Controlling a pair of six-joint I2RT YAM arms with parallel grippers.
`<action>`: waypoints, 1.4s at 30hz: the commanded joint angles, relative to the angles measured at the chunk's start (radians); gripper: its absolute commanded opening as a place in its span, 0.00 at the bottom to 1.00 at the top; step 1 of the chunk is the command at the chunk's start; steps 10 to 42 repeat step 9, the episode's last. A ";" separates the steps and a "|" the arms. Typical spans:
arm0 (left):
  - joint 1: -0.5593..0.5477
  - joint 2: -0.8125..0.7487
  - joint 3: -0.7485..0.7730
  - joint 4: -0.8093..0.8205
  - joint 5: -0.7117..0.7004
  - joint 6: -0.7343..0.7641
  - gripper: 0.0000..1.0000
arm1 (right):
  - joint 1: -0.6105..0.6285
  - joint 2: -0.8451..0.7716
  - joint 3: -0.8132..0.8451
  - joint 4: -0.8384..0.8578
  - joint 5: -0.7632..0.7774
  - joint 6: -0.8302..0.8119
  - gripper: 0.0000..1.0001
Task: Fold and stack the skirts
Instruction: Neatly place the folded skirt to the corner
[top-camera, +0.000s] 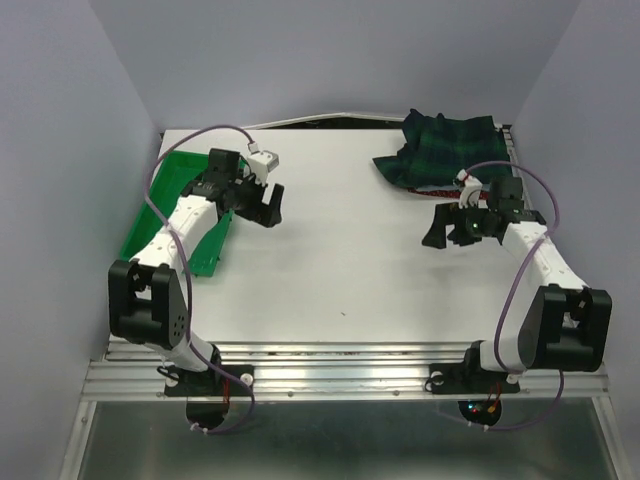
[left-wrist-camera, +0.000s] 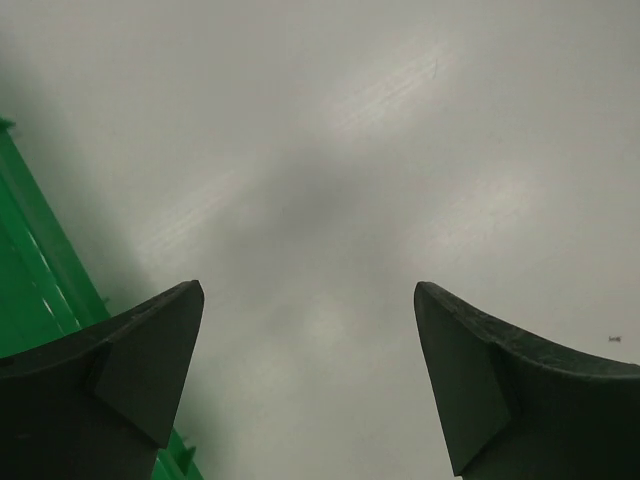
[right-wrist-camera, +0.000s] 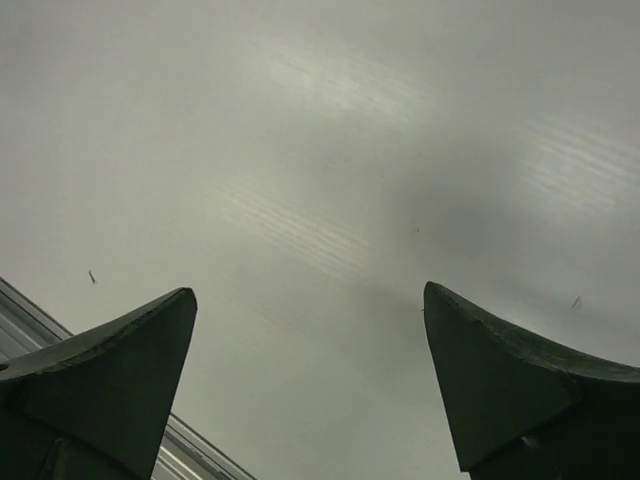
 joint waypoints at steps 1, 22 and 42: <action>0.008 -0.126 -0.111 0.034 -0.051 0.070 0.99 | 0.005 -0.068 -0.057 -0.019 0.056 -0.087 1.00; -0.008 -0.211 -0.196 0.066 -0.100 0.093 0.99 | 0.014 -0.125 -0.106 -0.004 0.069 -0.067 1.00; -0.008 -0.211 -0.196 0.066 -0.100 0.093 0.99 | 0.014 -0.125 -0.106 -0.004 0.069 -0.067 1.00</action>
